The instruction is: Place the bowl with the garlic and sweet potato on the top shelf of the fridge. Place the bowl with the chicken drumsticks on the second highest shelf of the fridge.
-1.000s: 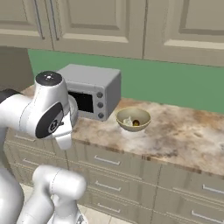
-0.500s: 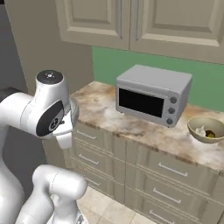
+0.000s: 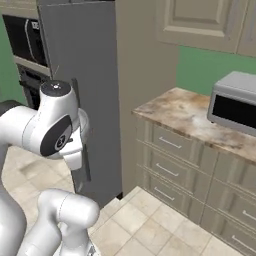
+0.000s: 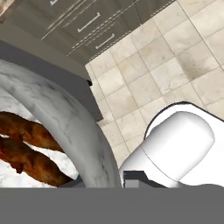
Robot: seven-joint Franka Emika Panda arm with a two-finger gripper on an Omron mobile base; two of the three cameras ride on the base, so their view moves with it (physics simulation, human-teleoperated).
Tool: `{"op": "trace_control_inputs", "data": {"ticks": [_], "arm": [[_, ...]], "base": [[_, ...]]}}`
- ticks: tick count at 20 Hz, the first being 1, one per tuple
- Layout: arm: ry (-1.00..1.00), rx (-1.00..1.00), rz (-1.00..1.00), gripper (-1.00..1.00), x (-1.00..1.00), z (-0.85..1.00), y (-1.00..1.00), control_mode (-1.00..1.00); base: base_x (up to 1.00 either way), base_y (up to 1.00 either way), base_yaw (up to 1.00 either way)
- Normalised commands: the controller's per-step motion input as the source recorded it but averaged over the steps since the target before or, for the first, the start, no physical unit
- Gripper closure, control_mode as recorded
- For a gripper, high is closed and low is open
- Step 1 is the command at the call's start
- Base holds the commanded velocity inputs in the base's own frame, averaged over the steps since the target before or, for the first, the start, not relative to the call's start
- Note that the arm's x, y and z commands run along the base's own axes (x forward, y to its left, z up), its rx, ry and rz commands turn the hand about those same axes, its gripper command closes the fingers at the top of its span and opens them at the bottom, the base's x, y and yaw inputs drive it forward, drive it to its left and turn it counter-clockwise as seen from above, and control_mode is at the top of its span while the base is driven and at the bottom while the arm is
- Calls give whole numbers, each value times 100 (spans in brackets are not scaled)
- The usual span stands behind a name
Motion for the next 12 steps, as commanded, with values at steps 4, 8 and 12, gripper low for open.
{"op": "trace_control_inputs", "data": {"ticks": [4, 8, 12], "arm": [[0, 0, 0, 100, 0, 0, 0, 100], [0, 0, 0, 100, 0, 0, 0, 100], [0, 0, 0, 100, 0, 0, 0, 100]], "base": [[-54, 100, 25], [5, 100, 6], [47, 100, 0]]}}
